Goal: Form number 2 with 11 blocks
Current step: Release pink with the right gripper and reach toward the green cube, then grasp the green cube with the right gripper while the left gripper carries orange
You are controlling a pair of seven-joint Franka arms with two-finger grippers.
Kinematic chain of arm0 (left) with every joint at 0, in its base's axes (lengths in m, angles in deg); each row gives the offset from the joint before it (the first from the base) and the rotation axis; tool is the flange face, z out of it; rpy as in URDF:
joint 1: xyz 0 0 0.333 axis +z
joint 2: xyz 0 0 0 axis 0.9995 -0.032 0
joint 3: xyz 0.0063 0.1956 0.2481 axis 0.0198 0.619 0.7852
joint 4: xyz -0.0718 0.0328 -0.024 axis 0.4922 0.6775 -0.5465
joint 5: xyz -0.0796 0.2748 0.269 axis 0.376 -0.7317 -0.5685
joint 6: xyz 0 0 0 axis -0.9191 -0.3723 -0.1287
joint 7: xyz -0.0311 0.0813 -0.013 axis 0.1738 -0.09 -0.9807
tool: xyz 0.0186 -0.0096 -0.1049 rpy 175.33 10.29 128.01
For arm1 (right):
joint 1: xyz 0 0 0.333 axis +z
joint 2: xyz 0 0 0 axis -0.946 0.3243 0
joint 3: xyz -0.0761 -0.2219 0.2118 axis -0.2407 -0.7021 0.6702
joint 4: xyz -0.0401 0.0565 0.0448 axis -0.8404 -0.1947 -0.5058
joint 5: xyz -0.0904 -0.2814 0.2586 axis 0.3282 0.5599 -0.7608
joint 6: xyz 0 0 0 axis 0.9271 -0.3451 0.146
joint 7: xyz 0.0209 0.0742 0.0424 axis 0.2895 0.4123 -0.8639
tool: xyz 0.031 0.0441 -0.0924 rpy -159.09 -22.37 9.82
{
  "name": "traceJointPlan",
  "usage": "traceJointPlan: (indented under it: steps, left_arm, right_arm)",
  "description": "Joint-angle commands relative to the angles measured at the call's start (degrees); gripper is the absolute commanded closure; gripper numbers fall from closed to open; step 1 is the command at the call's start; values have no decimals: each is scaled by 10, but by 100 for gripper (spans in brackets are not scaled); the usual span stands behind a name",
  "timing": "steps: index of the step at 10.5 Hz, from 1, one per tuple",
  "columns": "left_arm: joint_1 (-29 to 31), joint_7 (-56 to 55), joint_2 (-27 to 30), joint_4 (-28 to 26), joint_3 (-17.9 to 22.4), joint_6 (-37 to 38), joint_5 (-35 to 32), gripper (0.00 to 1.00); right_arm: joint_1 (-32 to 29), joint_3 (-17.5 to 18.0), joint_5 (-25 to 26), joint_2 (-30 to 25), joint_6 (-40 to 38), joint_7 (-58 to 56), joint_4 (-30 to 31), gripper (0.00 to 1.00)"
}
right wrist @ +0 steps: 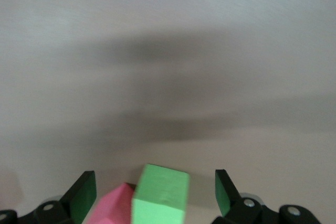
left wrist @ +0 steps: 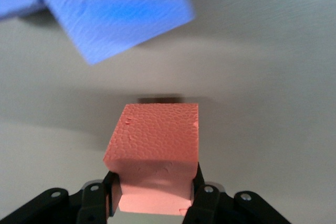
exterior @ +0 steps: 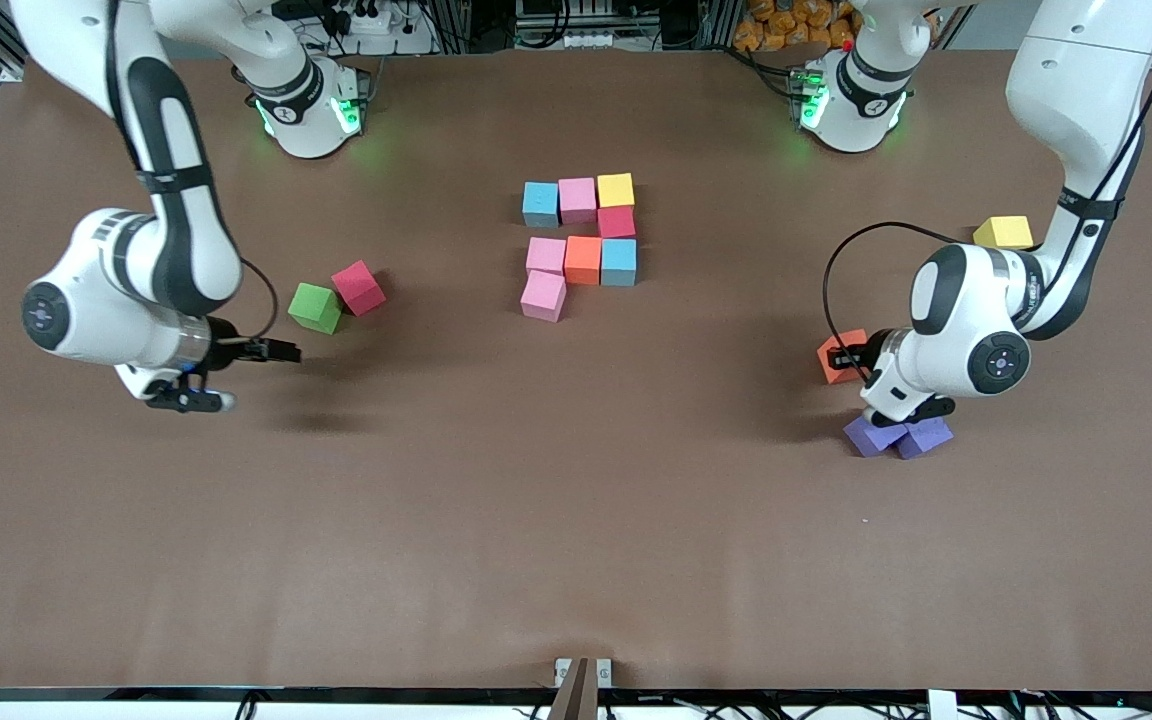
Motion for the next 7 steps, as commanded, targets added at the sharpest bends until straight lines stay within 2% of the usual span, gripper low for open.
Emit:
traceJointPlan:
  steps: [1,2,3,6,7]
  left_arm:
    - [-52,10,3,43,7,5,16,99]
    - [-81,5,3,58,7,5,17,99]
    - [-108,-9,3,78,7,6,16,98]
    - [-172,-64,-16,150,5,18,23,98]
    - [-195,-97,-31,177,6,18,50,98]
  right_arm:
    - [-137,113,29,-30,-3,3,31,0]
    - [-225,194,29,-30,-3,6,32,0]
    - [-285,259,29,-27,-2,11,32,0]
    - [-332,333,30,-28,8,85,50,0]
    - [-356,362,30,-27,27,90,66,0]
